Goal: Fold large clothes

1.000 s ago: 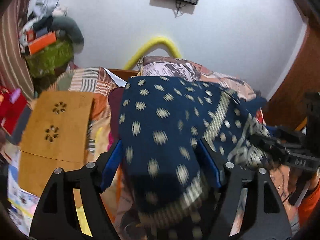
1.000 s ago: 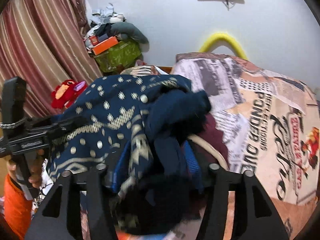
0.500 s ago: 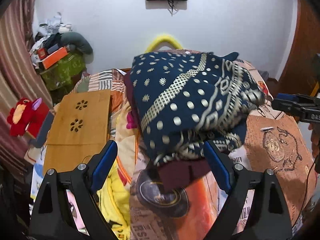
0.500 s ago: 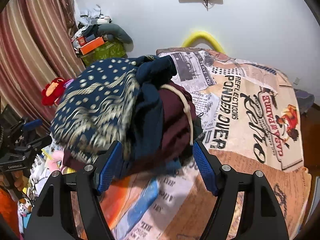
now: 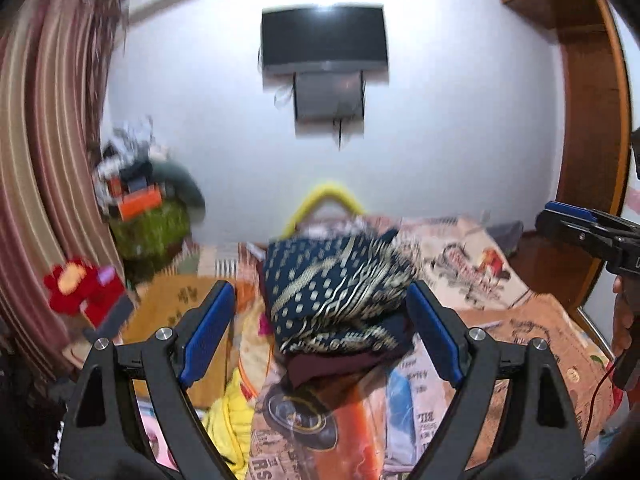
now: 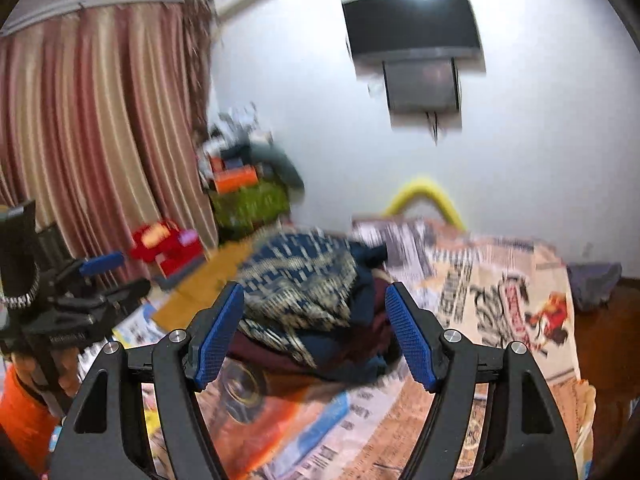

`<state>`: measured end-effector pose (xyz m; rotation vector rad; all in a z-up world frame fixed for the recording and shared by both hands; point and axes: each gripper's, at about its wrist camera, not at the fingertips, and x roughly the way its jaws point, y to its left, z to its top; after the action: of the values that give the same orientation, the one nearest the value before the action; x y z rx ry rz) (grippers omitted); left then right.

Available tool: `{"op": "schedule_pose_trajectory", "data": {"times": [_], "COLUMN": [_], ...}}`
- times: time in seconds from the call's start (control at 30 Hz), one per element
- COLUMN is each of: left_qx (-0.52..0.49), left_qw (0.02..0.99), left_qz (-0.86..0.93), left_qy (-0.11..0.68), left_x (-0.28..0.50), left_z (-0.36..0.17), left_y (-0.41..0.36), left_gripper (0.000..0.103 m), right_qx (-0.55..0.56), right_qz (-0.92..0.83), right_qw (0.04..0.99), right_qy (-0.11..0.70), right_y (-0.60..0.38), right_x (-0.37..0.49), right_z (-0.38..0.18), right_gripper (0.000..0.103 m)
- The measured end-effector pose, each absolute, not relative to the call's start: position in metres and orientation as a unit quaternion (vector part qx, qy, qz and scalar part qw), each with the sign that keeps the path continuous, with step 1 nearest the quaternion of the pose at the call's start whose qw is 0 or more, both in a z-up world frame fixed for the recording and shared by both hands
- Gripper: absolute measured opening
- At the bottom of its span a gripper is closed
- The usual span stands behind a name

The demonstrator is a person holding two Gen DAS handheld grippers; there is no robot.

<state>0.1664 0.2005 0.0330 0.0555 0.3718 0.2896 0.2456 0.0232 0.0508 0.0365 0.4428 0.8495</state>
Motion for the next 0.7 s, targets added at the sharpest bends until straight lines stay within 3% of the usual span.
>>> {"op": "schedule_pose_trajectory", "data": {"times": [0.23, 0.57, 0.63, 0.7], "left_qx": [0.037, 0.040, 0.032, 0.023], "left_qw": [0.986, 0.988, 0.988, 0.987], "left_qz": [0.135, 0.145, 0.152, 0.159], "left_qy": [0.087, 0.021, 0.016, 0.013], "left_x": [0.104, 0.053, 0.049, 0.046], "left_z": [0.055, 0.048, 0.046, 0.044], "left_y": [0.145, 0.107, 0.106, 0.107], "left_gripper": [0.088, 0.093, 0.101, 0.102], "right_qx": [0.036, 0.032, 0.028, 0.024], "right_qz": [0.420, 0.398, 0.387, 0.379], "right_qw": [0.899, 0.915, 0.920, 0.924], "right_qy": [0.116, 0.052, 0.045, 0.038], "right_y": [-0.004, -0.013, -0.012, -0.014], "right_x": [0.182, 0.134, 0.130, 0.127], "right_z": [0.077, 0.069, 0.066, 0.065], "right_gripper": [0.070, 0.070, 0.073, 0.086]}}
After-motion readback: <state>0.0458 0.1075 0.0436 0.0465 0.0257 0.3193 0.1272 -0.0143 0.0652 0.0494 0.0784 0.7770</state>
